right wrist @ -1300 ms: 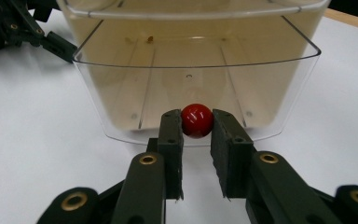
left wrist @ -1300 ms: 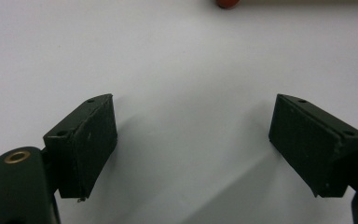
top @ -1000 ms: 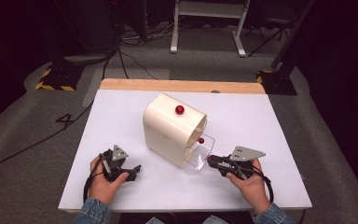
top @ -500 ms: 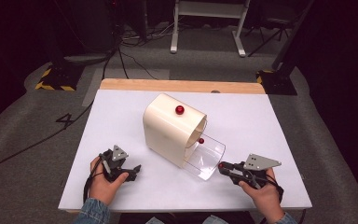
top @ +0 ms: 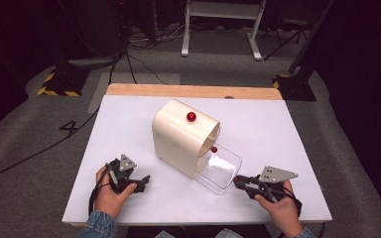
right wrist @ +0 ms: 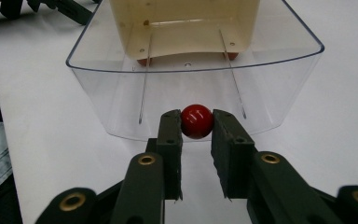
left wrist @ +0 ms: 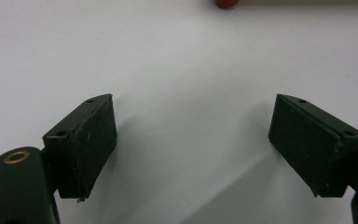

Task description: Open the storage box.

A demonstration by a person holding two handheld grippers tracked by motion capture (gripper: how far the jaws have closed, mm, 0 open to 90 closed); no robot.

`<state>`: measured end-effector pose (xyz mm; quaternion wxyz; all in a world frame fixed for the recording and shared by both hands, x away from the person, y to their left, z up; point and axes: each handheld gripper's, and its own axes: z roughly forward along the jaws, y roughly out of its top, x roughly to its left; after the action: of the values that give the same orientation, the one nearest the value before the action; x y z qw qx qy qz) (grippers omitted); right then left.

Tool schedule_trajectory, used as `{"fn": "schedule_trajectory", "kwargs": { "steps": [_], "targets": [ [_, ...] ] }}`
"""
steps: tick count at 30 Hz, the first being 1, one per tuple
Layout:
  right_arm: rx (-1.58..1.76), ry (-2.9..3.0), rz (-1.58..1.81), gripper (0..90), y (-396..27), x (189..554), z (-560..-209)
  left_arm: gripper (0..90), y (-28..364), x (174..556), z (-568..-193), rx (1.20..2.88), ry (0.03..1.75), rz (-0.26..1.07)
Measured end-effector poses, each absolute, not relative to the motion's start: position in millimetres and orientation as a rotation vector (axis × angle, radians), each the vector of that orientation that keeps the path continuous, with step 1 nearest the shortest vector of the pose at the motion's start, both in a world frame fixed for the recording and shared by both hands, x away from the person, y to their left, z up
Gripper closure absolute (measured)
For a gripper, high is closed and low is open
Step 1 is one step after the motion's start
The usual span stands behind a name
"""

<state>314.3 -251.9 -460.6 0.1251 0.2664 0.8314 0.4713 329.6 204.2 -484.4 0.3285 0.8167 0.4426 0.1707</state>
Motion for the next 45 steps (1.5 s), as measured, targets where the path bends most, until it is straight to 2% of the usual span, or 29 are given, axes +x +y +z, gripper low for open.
{"fn": "schedule_trajectory", "kwargs": {
  "steps": [1,2,11,16,34,45],
  "targets": [
    [0.776,2.423,1.373,70.6,-251.9,314.3,-460.6,15.3,204.2,329.6,-484.4,2.138,1.159,0.447],
    [0.779,2.417,1.336,64.4,-251.6,314.1,-461.5,15.3,204.3,329.6,-484.3,2.14,1.158,0.445],
    [0.785,2.408,1.295,52.2,-249.0,313.6,-462.7,15.3,204.3,329.7,-484.3,2.14,1.158,0.445],
    [0.778,2.379,1.341,48.2,-249.6,310.9,-450.3,15.3,204.3,329.8,-484.3,2.14,1.158,0.445],
    [0.695,2.348,1.439,47.2,-230.4,321.4,-404.5,15.3,204.1,329.8,-484.5,2.135,1.159,0.445],
    [0.677,2.373,1.463,47.6,-217.5,329.7,-390.8,15.2,204.4,330.2,-484.3,2.138,1.16,0.441]
  ]
}}
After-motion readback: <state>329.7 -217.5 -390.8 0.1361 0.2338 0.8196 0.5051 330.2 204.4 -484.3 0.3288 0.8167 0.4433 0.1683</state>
